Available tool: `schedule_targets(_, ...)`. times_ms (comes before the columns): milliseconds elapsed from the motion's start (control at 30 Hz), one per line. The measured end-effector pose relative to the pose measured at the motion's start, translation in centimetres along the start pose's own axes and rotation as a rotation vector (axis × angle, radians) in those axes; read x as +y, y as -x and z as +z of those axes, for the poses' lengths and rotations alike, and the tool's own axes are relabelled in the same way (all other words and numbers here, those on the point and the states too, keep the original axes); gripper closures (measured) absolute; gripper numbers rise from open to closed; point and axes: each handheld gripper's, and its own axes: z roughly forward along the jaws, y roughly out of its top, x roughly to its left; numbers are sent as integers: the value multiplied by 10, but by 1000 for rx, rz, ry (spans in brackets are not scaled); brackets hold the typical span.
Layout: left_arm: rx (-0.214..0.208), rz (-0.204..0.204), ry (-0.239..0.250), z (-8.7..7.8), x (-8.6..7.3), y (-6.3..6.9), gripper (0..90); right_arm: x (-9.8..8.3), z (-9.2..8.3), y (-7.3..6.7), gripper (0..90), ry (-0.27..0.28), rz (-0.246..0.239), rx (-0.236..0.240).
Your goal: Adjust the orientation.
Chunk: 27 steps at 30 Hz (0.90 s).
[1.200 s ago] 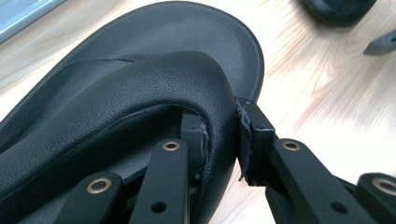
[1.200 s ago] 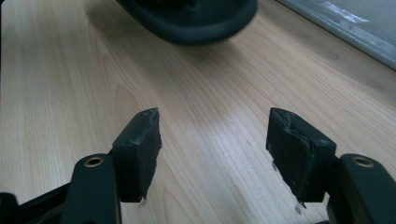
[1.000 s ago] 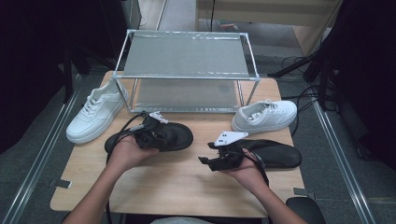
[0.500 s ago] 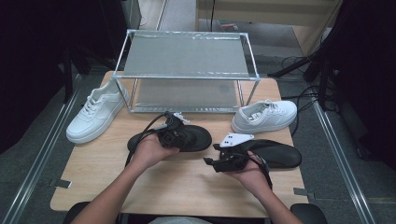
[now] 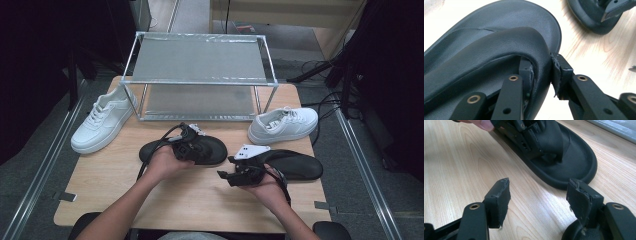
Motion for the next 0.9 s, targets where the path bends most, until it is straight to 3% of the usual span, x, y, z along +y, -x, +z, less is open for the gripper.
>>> schedule_targets(300, 2, 11, 55, -25, -7, -6, 557, 0, 2, 0, 366, -3, 2, 1)
schedule_targets(633, 3, 15, 119, -55, -19, -17, 467, 2, 5, -4, 366, 3, -6, -2)
schedule_targets(900, 37, -18, 131, -73, -34, -44, 464, 4, 12, -9, 373, 4, -25, -6)
